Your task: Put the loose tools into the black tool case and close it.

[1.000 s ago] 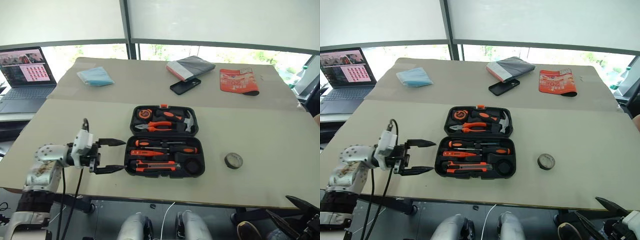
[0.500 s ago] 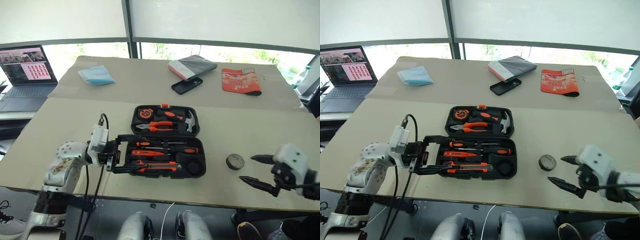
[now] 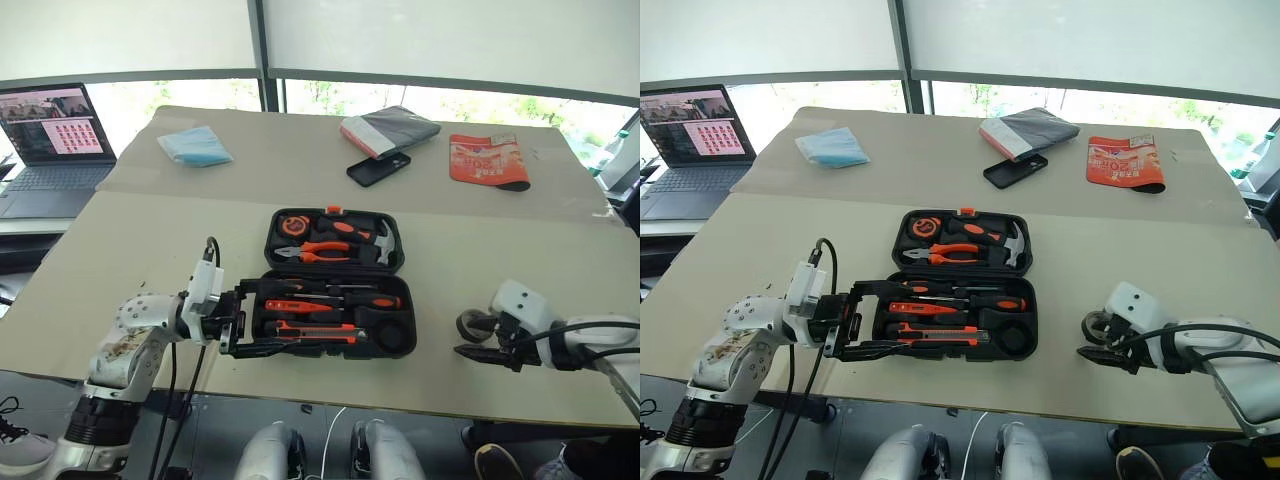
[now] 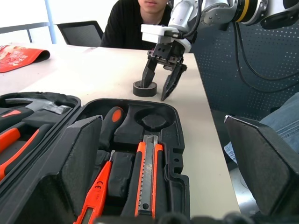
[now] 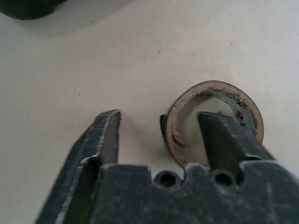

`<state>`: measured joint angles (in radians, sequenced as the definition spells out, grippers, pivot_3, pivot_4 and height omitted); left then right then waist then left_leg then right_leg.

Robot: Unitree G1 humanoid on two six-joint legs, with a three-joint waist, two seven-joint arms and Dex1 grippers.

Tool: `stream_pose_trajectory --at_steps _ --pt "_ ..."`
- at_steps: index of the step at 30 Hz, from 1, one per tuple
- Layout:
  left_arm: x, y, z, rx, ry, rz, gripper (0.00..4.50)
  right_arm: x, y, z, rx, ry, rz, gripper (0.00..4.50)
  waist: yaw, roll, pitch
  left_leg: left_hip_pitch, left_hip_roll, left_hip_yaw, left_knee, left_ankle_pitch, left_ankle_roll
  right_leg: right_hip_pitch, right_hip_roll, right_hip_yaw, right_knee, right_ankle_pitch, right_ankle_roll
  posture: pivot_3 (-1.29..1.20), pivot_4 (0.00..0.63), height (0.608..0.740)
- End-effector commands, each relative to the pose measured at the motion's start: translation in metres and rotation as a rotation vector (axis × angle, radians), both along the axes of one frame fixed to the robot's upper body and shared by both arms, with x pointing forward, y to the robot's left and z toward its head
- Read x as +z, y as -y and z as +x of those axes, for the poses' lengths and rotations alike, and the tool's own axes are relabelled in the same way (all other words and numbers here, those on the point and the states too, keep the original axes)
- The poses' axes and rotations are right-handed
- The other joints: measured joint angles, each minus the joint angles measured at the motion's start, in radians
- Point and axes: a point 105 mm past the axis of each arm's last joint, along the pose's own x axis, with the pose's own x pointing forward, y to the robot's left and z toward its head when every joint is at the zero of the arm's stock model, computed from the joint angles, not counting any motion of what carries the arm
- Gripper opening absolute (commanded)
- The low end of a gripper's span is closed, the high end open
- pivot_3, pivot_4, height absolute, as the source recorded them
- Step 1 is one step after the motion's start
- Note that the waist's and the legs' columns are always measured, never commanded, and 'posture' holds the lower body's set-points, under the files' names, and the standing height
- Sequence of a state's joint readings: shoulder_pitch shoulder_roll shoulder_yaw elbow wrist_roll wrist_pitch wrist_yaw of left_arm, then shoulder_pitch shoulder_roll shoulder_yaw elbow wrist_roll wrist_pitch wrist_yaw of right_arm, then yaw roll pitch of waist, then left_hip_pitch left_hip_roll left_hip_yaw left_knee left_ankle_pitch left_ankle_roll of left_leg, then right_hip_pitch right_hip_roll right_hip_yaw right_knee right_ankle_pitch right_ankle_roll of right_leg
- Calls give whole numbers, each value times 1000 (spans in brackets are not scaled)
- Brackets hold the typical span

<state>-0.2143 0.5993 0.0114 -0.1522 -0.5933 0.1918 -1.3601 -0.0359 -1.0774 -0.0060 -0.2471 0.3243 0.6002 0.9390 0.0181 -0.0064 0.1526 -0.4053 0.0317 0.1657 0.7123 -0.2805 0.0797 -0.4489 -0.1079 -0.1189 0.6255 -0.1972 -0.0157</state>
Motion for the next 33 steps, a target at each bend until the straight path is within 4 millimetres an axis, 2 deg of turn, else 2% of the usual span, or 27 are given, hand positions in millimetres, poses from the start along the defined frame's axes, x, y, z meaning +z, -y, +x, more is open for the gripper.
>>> stream_pose_trajectory --at_steps 1,4,6,7,11,14,19,24,27,33 --pt "8 -2 -5 -7 28 -6 4500 10 3 7 16 43 -28 1491 0 0 0 0 0 0 0 0 0 0 0 0 0 0 0 0 150 740" --pt "8 -3 -5 -8 25 -2 4500 30 -9 9 74 63 8 592 -3 0 0 0 0 0 0 0 0 0 0 -1 0 0 0 0 150 740" --pt "7 -4 -6 -9 24 1 4500 51 -33 9 151 81 95 87 -7 0 0 -1 0 0 0 0 -1 -1 0 0 1 0 0 0 150 740" --pt "7 -4 -6 -9 24 3 4500 58 -41 8 181 83 124 87 -9 0 0 0 0 0 0 1 -1 -3 0 0 2 0 0 0 150 740" --pt "6 -5 -6 -11 23 8 4500 81 -101 -6 376 39 292 87 -10 -2 1 -1 2 -1 -1 2 -3 -4 2 0 3 0 -2 0 150 740" --pt "5 -5 -7 -13 23 11 4500 72 -123 -18 446 -46 286 87 -6 -2 1 -1 2 -1 -1 2 -4 -5 1 -1 3 0 -3 0 150 740" --pt "3 -6 -9 -16 24 27 4500 47 -116 -20 418 -116 177 87 2 -2 1 -6 -1 -1 1 1 -1 -7 -3 -2 1 1 -4 0 150 740" --pt "1 -8 -11 -2 16 36 4500 31 -105 -21 377 -162 99 87 -6 -2 1 -8 -2 0 2 0 0 -7 -4 -3 0 5 -5 0 150 740" --pt "1 -8 -12 3 14 37 4500 24 -103 -18 371 -161 63 87 -3 -2 1 -8 -1 -1 2 1 -1 -7 -3 -4 0 2 0 0 150 740" --pt "-1 -11 -10 26 14 56 4500 22 -108 -18 404 -163 58 87 -1 -2 1 -8 -1 -1 2 1 -2 -7 -4 -4 1 2 0 0 150 740"
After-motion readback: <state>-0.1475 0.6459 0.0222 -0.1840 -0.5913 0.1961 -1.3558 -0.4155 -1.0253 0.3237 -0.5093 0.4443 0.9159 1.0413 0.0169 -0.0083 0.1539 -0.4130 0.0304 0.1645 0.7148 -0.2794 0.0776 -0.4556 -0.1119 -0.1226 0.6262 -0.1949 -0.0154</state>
